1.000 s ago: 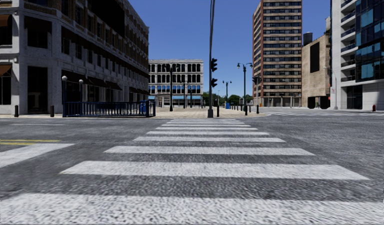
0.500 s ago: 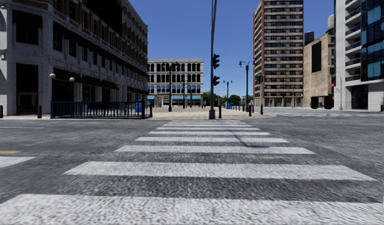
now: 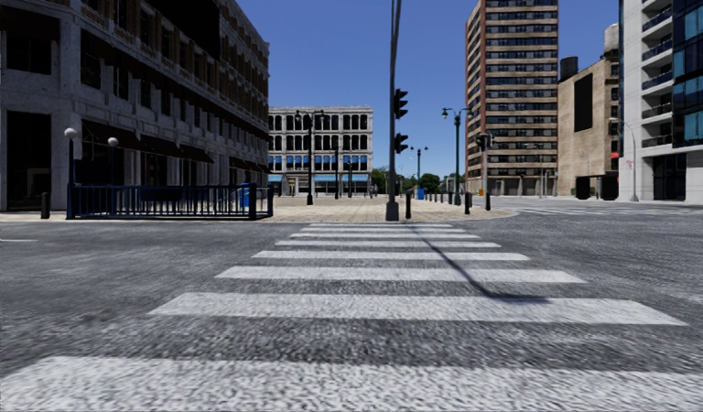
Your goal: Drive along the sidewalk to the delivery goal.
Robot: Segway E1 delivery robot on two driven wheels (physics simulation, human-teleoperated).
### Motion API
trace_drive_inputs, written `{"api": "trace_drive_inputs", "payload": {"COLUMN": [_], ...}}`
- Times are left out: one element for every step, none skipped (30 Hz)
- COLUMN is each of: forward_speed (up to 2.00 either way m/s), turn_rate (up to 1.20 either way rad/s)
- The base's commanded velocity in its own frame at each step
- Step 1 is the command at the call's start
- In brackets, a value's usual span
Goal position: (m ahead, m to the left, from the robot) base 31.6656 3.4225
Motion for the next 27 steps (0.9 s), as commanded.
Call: {"api": "trace_drive_inputs", "payload": {"forward_speed": [2.00,2.00,2.00,2.00,2.00,2.00,2.00,2.00,2.00,2.00,2.00,2.00,2.00,2.00,2.00,2.00,2.00,2.00,2.00,2.00,2.00,2.00,2.00,2.00,2.00,2.00,2.00], "turn_rate": [0.00,0.00,0.00,0.00,0.00,0.00,0.00,0.00,0.00,0.00,0.00,0.00,0.00,0.00,0.00,0.00,0.00,0.00,0.00,0.00,0.00,0.00,0.00,0.00,0.00,0.00,0.00]}}
